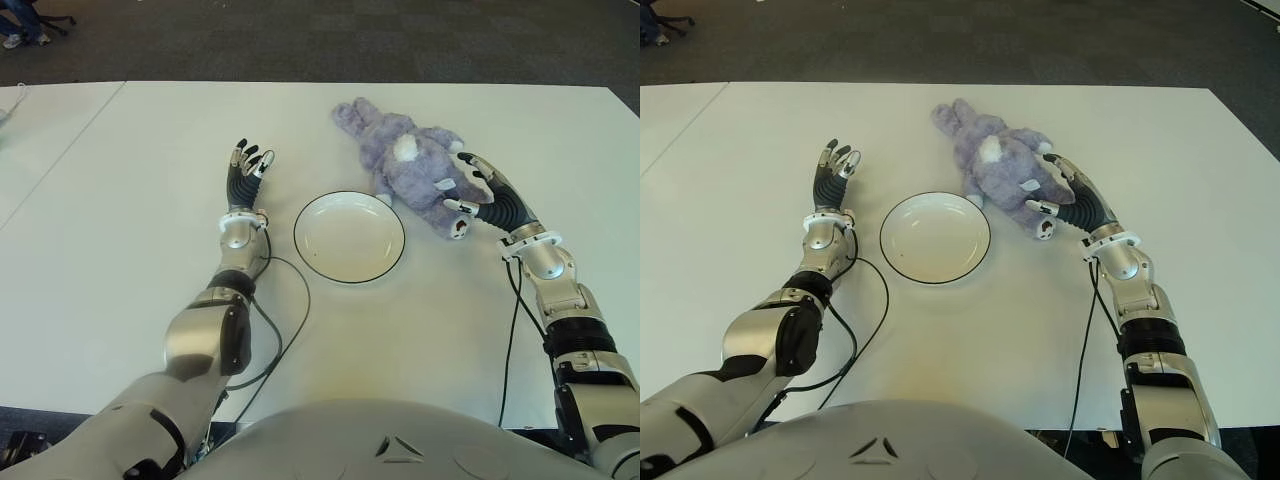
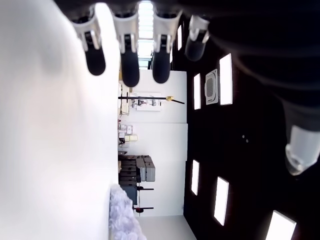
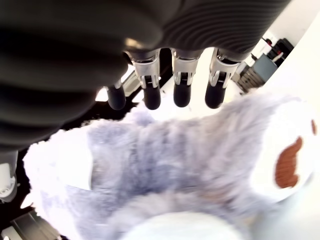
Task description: Put the doll into the plate.
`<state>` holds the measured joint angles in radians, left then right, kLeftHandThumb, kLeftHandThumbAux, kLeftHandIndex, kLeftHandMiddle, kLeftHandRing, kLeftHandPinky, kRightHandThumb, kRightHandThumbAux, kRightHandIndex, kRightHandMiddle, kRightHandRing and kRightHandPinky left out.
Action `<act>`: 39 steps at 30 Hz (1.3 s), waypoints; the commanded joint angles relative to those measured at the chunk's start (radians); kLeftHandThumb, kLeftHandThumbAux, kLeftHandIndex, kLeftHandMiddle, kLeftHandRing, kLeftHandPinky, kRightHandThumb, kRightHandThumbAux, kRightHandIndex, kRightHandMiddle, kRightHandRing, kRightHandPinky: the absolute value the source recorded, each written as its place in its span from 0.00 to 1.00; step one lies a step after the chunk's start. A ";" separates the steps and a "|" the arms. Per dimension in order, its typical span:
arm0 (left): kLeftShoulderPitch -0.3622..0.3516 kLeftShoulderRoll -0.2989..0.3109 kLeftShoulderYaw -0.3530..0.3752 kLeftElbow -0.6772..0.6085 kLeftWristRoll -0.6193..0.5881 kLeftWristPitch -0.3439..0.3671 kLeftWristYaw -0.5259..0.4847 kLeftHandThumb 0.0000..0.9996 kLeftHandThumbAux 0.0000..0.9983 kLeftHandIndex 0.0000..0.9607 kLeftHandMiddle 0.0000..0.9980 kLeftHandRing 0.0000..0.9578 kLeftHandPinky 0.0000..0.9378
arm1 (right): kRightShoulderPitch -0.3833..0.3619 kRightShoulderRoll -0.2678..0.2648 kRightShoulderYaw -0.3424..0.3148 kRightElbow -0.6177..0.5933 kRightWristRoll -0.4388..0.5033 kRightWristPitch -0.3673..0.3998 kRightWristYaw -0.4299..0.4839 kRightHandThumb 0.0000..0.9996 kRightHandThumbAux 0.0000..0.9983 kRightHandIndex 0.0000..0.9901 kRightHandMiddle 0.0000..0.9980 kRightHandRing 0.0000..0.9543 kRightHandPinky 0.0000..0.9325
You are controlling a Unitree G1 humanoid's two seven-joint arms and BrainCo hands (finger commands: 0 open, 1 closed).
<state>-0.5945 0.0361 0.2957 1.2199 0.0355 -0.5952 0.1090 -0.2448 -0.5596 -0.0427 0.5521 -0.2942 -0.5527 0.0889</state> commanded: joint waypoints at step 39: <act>0.199 -0.022 -0.007 0.137 0.008 0.159 0.018 0.00 0.52 0.08 0.18 0.19 0.19 | -0.247 -0.035 0.053 0.542 -0.013 -0.071 -0.134 0.22 0.53 0.02 0.00 0.00 0.00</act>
<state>-0.5951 0.0472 0.2917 1.2198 0.0399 -0.5800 0.1171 -0.4740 -0.6143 -0.0129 1.0647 -0.2917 -0.6089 -0.0261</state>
